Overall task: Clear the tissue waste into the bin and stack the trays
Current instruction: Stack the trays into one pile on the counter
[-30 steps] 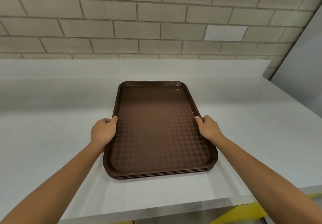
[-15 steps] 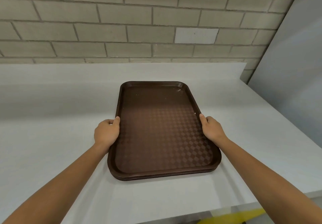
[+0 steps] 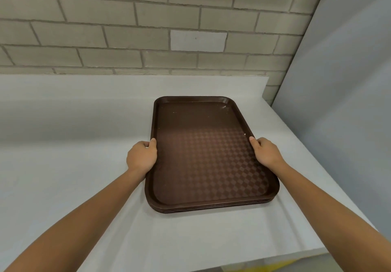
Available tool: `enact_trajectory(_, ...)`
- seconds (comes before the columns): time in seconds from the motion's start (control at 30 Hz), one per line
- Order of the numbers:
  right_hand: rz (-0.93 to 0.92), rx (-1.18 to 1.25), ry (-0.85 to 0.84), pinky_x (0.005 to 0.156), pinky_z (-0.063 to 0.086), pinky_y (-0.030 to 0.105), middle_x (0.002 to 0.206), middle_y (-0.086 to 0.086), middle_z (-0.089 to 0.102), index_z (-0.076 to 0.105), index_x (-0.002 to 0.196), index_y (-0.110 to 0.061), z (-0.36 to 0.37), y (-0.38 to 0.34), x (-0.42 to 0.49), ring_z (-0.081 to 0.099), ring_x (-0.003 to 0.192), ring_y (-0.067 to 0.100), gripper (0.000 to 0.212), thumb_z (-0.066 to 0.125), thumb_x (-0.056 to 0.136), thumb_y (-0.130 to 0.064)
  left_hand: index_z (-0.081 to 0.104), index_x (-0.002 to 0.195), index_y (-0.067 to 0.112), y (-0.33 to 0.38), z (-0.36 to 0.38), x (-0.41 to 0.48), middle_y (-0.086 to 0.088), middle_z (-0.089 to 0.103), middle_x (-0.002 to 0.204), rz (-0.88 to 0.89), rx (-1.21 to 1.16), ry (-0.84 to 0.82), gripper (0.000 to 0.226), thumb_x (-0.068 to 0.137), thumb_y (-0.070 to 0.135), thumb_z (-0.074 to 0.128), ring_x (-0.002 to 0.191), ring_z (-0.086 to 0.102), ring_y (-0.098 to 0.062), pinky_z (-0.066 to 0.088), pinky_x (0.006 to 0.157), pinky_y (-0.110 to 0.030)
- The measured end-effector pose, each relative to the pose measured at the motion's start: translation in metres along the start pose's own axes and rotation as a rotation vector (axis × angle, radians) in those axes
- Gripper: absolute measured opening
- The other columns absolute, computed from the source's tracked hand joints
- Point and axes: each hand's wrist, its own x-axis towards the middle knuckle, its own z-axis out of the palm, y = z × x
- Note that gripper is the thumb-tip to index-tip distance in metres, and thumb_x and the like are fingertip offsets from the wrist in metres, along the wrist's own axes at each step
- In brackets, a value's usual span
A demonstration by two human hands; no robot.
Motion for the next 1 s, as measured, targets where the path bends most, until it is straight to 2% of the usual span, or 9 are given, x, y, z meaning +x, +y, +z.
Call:
enact_trajectory(0.23,0.012,-0.054,0.011,0.076,0.037,0.028,0.11,0.015,0.062,0.057,0.11,-0.003,-0.026,0.044,0.022,0.05,0.084,0.019,0.046,0.031,0.1,-0.04,0.063,0.11,0.005,0.029,0.048,-0.011,-0.011,0.065,0.109,-0.002,0.031,-0.018,0.045,0.099,0.039,0.036,0.098,0.06,-0.028,0.046,0.085,-0.037)
enact_trajectory(0.43,0.017,-0.064,0.029,0.076,0.037,0.029,0.108,0.016,0.063,0.058,0.11,-0.003,-0.039,0.068,0.04,0.05,0.084,0.02,0.044,0.033,0.1,-0.038,0.058,0.117,0.005,0.047,0.076,-0.019,-0.012,0.061,0.117,-0.008,0.031,-0.025,0.044,0.099,0.037,0.035,0.107,0.057,-0.029,0.045,0.091,-0.039)
enact_trajectory(0.63,0.014,-0.053,0.019,0.083,0.042,0.031,0.114,0.017,0.062,0.056,0.118,-0.002,-0.044,0.077,0.052,0.058,0.101,0.03,0.039,0.039,0.1,-0.032,0.058,0.116,0.004,0.059,0.088,-0.017,-0.013,0.061,0.116,0.027,0.106,-0.022,0.043,0.1,0.036,0.034,0.107,0.056,-0.03,0.042,0.09,-0.037)
enact_trajectory(0.77,0.016,-0.058,0.013,0.09,0.045,0.035,0.118,0.018,0.061,0.054,0.123,-0.002,-0.045,0.08,0.058,0.058,0.105,0.032,0.04,0.04,0.1,-0.031,0.057,0.118,0.005,0.063,0.094,-0.012,-0.013,0.061,0.118,0.034,0.128,-0.03,0.043,0.1,0.037,0.034,0.108,0.056,-0.03,0.043,0.09,-0.036)
enact_trajectory(1.0,0.049,-0.015,0.006,0.093,0.046,0.038,0.121,0.015,0.061,0.054,0.125,-0.005,-0.048,0.08,0.063,0.058,0.107,0.032,0.038,0.041,0.099,-0.03,0.046,0.133,0.006,0.068,0.095,-0.002,-0.013,0.054,0.132,0.084,0.175,-0.128,0.045,0.101,0.032,0.029,0.118,0.052,-0.031,0.04,0.101,-0.04)
